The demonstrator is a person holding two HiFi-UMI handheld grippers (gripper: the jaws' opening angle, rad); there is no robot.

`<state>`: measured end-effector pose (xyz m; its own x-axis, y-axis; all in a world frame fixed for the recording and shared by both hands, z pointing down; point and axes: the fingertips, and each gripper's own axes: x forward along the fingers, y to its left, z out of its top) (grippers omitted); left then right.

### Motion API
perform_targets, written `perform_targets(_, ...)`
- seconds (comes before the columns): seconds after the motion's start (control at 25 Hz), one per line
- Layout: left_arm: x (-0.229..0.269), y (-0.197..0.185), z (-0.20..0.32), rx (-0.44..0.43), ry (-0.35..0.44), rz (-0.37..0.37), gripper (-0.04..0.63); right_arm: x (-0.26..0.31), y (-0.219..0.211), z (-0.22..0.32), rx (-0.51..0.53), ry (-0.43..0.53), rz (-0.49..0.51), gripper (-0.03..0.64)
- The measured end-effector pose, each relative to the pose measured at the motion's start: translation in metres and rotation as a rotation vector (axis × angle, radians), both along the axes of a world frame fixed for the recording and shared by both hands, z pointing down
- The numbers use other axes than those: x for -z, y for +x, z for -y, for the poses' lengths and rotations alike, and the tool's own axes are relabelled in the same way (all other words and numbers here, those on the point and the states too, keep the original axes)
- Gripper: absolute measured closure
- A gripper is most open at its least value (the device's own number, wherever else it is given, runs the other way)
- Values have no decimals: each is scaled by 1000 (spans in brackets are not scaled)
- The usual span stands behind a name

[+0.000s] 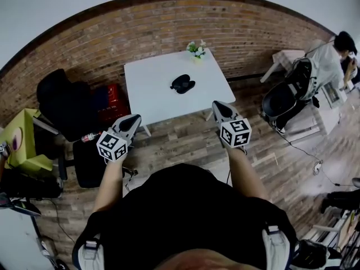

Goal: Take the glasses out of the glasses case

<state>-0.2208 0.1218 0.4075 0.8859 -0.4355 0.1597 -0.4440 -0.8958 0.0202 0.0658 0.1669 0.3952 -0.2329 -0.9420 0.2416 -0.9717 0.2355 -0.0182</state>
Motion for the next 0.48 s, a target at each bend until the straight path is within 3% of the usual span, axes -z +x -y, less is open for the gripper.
perform_targets(0.48,0,8,22,-45,8,19,580,-12,8,25,-43,-44,-24,603)
